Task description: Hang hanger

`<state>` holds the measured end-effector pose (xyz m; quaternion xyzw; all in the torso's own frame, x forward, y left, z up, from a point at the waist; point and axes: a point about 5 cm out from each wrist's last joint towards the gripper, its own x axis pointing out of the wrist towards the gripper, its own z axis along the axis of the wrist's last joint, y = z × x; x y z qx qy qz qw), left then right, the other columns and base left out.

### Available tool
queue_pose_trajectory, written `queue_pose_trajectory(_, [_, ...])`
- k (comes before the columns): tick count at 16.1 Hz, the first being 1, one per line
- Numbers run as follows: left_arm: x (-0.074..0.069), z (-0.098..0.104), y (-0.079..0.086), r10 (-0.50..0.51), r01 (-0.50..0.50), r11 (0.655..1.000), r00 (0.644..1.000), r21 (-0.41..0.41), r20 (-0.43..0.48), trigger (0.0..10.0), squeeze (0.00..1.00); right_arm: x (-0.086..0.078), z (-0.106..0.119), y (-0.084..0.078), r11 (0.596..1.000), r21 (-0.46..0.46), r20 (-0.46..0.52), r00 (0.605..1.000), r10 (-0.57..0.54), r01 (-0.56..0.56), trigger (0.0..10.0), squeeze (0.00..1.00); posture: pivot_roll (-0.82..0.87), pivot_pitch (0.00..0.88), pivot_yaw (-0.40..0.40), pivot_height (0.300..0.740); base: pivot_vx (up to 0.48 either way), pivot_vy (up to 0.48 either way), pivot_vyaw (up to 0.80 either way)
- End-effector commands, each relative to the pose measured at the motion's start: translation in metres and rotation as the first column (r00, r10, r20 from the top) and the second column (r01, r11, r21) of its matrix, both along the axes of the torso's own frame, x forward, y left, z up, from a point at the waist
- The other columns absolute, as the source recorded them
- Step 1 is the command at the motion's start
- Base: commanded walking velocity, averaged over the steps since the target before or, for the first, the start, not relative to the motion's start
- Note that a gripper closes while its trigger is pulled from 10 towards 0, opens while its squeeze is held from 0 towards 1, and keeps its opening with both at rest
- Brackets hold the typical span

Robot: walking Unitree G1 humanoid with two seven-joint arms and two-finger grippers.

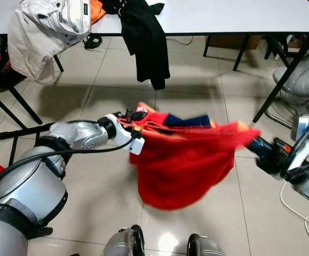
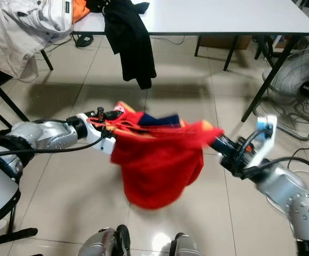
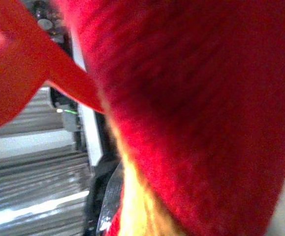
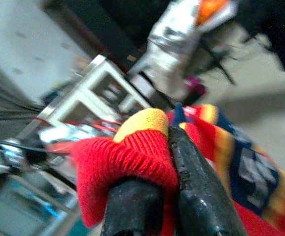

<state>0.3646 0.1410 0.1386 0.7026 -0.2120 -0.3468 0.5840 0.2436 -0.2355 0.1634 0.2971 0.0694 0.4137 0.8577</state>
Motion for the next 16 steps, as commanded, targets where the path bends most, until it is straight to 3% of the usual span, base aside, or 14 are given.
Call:
queue_pose_trajectory(1, [0.002, 0.007, 0.014, 0.047, -0.047, 0.999, 0.999, -0.018, -0.003, 10.0, 0.0, -0.002, 0.007, -0.015, 0.999, -0.024, 0.046, 0.998, -0.045, 0.046, 0.0, 0.0, -0.25, 0.143, 0.066, 0.74, 0.0, 0.0, 0.0])
queue_pose_trajectory(2, [0.003, 0.01, 0.014, 0.045, -0.045, 0.999, 0.999, -0.028, 0.003, 10.0, 0.0, -0.002, 0.008, -0.016, 0.998, -0.027, 0.044, 0.998, -0.049, 0.05, 0.0, 0.0, -0.25, 0.143, 0.066, 0.74, 0.0, 0.0, 0.0])
queue_pose_trajectory(4, [0.005, 0.018, 0.016, 0.054, -0.053, 0.997, 0.998, -0.063, 0.014, 10.0, 0.0, -0.003, 0.002, -0.014, 0.992, -0.123, 0.035, 0.999, -0.02, 0.024, 0.0, 0.0, -0.25, 0.14, 0.07, 0.74, 0.0, 0.0, 0.0])
queue_pose_trajectory(6, [0.006, 0.019, 0.017, 0.052, -0.051, 0.998, 0.999, -0.041, 0.009, 10.0, 0.0, -0.01, -0.012, -0.008, 0.955, -0.291, 0.002, 0.998, 0.062, -0.058, 0.0, 0.0, -0.25, 0.139, 0.074, 0.74, 0.0, 0.0, 0.0])
queue_pose_trajectory(7, [0.005, 0.019, 0.018, 0.051, -0.051, 0.998, 0.999, -0.028, 0.001, 10.0, 0.0, -0.015, -0.019, -0.006, 0.922, -0.372, -0.014, 0.993, 0.114, -0.111, 0.0, 0.0, -0.25, 0.139, 0.077, 0.74, 0.0, 0.0, 0.0])
queue_pose_trajectory(8, [0.005, 0.017, 0.019, 0.042, -0.042, 0.999, 0.999, 0.006, 0.005, 10.0, 0.0, -0.022, -0.027, -0.007, 0.822, -0.537, -0.052, 0.981, 0.189, -0.187, 0.0, 0.0, -0.25, 0.141, 0.076, 0.74, 0.0, 0.0, 0.0])
queue_pose_trajectory(9, [0.005, 0.017, 0.02, 0.033, -0.034, 0.999, 0.999, 0.032, 0.01, 10.0, 0.0, -0.027, -0.028, -0.009, 0.75, -0.619, -0.071, 0.968, 0.24, -0.232, 0.0, 0.0, -0.25, 0.14, 0.073, 0.74, 0.0, 0.0, 0.0])
queue_pose_trajectory(11, [0.005, 0.018, 0.019, 0.035, -0.036, 0.999, 0.999, 0.036, 0.018, 10.0, 0.0, -0.028, -0.018, -0.007, 0.72, -0.647, -0.056, 0.958, 0.283, -0.25, 0.0, 0.0, -0.26, 0.139, 0.068, 0.74, 0.0, 0.0, 0.0])
queue_pose_trajectory(13, [0.006, 0.017, 0.018, 0.051, -0.051, 0.998, 0.999, 0.02, 0.016, 10.0, 0.0, -0.025, -0.013, 0.0, 0.721, -0.644, -0.022, 0.949, 0.316, -0.255, 0.0, 0.0, -0.26, 0.136, 0.062, 0.74, 0.0, 0.0, 0.0])
queue_pose_trajectory(14, [0.007, 0.013, 0.016, 0.123, -0.125, 0.989, 0.992, -0.073, -0.029, 10.0, 0.0, -0.023, -0.018, 0.011, 0.746, -0.616, 0.006, 0.946, 0.324, -0.252, 0.0, 0.0, -0.26, 0.132, 0.06, 0.74, 0.0, 0.0, 0.0])
queue_pose_trajectory(15, [0.006, 0.003, 0.012, 0.21, -0.249, 0.932, 0.963, -0.263, -0.166, 10.0, 0.0, -0.018, -0.026, 0.022, 0.797, -0.563, 0.036, 0.957, 0.289, -0.22, 0.0, 0.0, -0.26, 0.13, 0.061, 0.74, 0.0, 0.0, 0.0])
queue_pose_trajectory(16, [0.003, -0.007, 0.01, 0.239, -0.319, 0.88, 0.937, -0.35, -0.254, 10.0, 0.0, -0.015, -0.033, 0.029, 0.837, -0.516, 0.043, 0.97, 0.239, -0.183, 0.0, 0.0, -0.26, 0.131, 0.062, 0.74, 0.0, 0.0, 0.0])
